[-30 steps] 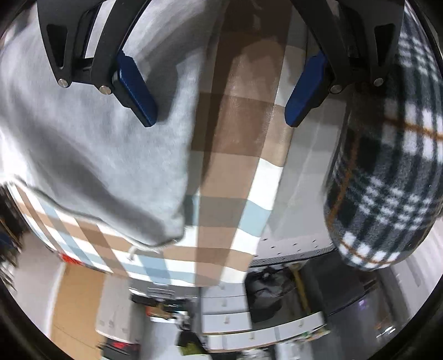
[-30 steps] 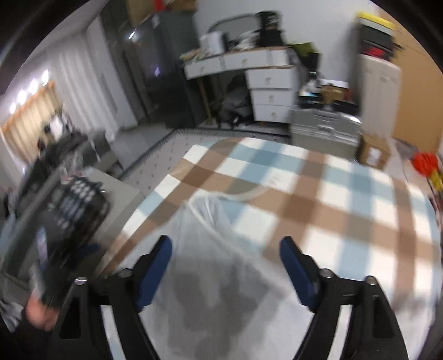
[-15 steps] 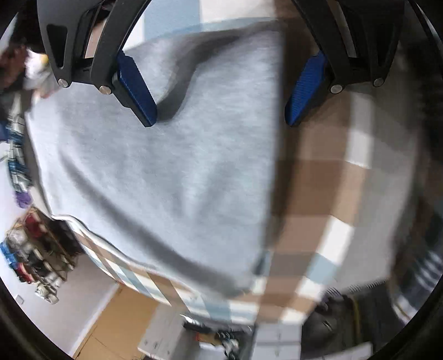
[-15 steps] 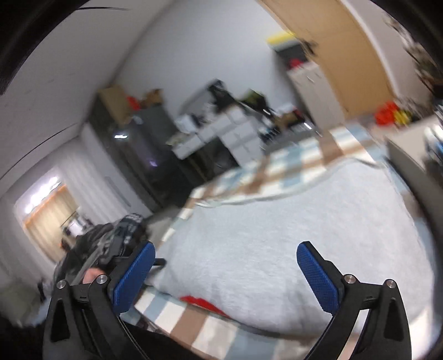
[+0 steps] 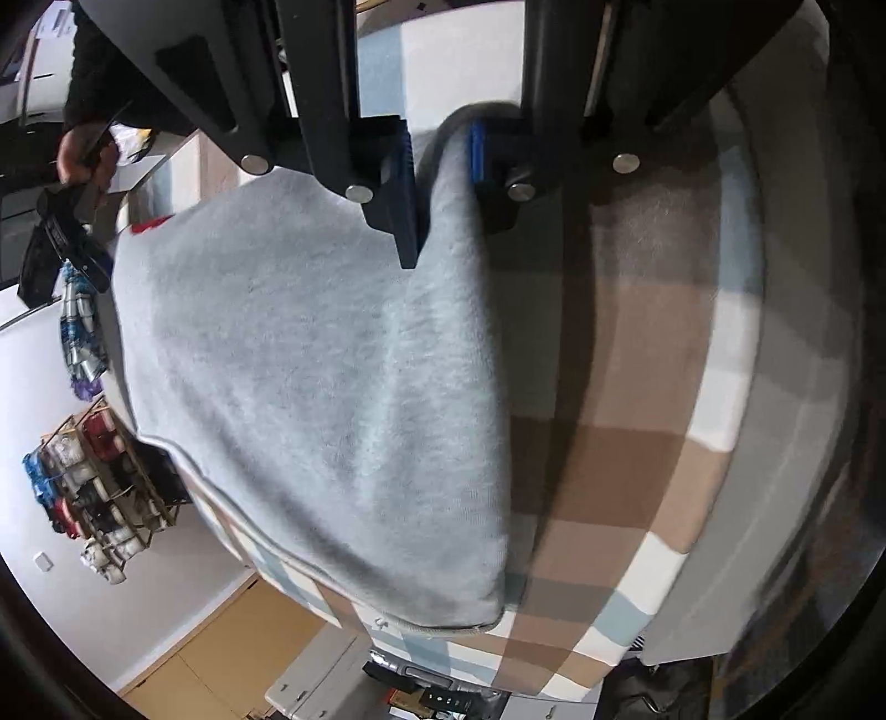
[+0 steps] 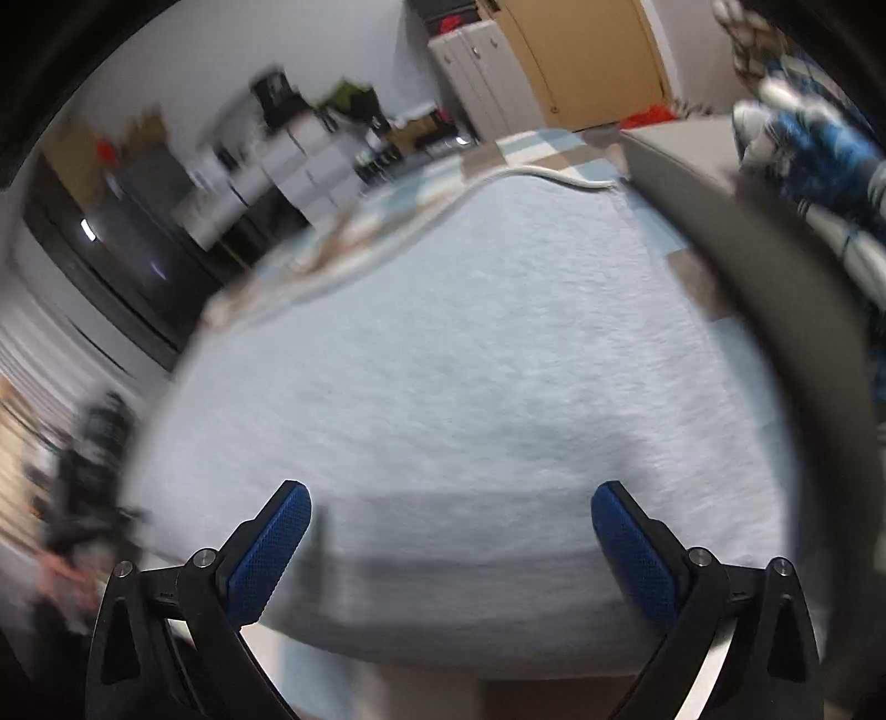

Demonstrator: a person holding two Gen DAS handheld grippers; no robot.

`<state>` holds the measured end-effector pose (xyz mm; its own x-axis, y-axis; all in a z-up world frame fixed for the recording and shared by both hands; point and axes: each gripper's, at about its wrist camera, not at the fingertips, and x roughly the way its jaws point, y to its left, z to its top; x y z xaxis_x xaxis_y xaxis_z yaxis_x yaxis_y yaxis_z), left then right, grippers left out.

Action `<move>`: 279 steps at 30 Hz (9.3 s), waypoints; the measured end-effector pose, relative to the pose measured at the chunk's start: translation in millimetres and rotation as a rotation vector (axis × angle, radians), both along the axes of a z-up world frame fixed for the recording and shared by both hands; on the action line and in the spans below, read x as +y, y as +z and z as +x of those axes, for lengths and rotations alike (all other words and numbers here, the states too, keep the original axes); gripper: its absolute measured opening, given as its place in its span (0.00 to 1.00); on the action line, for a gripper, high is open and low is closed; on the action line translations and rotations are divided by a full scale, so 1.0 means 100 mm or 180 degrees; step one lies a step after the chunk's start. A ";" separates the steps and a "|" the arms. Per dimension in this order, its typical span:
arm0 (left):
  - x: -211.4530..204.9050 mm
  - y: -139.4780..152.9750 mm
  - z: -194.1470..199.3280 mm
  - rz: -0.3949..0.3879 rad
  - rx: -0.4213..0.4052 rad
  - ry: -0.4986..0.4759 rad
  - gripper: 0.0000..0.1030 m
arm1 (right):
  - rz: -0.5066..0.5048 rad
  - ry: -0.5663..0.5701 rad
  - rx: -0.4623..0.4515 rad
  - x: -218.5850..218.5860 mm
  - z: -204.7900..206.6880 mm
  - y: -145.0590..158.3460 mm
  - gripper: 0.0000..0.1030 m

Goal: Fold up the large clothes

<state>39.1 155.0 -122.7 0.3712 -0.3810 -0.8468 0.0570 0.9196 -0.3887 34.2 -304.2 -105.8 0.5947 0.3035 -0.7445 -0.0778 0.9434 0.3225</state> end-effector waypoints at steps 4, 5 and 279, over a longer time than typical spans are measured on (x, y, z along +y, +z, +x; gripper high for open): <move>-0.05 0.03 -0.09 0.0215 -0.0016 -0.0045 0.09 | -0.0568 0.0004 0.0026 0.23 -0.04 -0.02 0.98; -0.07 0.03 -0.07 0.0267 -0.0014 -0.0041 0.09 | -0.0657 0.0002 0.0034 0.24 -0.05 -0.02 0.98; -0.25 0.02 0.86 -0.1671 0.0647 -0.0639 0.36 | 0.0008 0.2932 0.1695 2.66 0.06 0.43 1.00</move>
<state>124.9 129.7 -120.9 0.0990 -0.8137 -0.5728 0.0866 0.5805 -0.8096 40.5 -38.2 -62.7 -0.2675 0.4724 -0.8398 -0.6097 0.5919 0.5272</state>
